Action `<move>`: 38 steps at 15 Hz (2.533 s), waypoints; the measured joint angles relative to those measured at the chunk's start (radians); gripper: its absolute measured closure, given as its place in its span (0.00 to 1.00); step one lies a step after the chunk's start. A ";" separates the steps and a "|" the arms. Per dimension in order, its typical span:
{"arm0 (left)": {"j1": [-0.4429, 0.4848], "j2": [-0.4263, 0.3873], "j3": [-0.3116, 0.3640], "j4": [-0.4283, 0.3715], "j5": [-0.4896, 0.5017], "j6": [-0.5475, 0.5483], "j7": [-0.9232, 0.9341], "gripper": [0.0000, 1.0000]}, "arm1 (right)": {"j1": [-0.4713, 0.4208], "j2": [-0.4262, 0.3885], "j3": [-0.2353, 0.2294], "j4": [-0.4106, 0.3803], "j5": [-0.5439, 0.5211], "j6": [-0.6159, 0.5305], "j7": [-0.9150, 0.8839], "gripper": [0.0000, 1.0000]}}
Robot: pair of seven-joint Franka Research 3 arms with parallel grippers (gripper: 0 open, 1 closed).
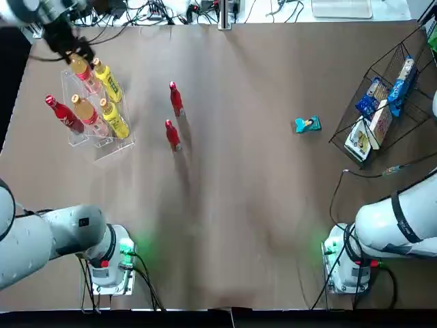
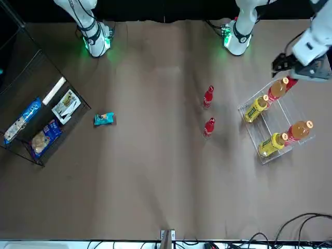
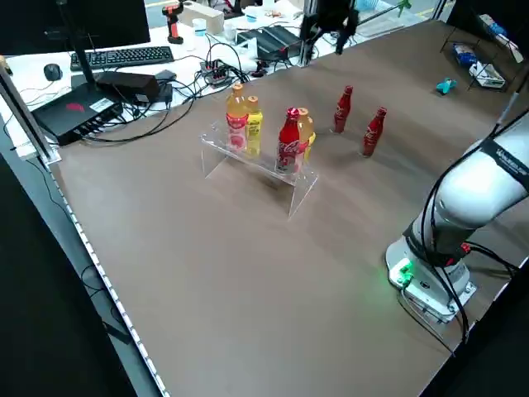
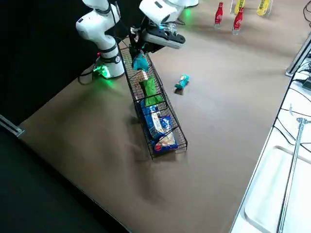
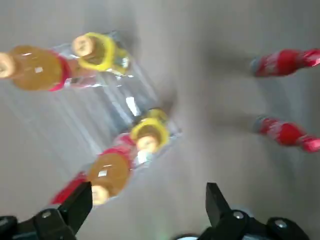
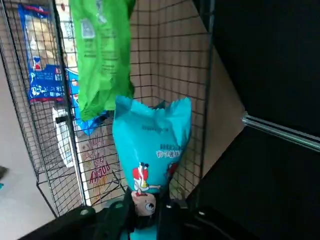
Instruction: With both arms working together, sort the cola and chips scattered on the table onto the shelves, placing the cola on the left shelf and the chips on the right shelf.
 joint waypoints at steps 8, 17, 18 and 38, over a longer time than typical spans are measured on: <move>-0.255 0.391 -0.116 0.130 0.016 0.224 -0.439 0.00 | 0.011 0.004 0.016 -0.054 0.031 0.003 0.004 0.77; -0.358 0.595 -0.115 0.159 0.189 0.378 -0.687 0.07 | 0.011 0.003 0.016 -0.050 0.031 0.006 0.002 0.42; -0.356 0.599 -0.114 0.160 0.188 0.378 -0.689 0.12 | 0.011 0.001 0.022 -0.026 0.034 0.014 0.001 0.42; -0.378 0.631 -0.125 0.162 0.181 0.371 -0.766 0.67 | 0.314 0.052 0.074 -0.507 0.390 0.561 0.620 0.00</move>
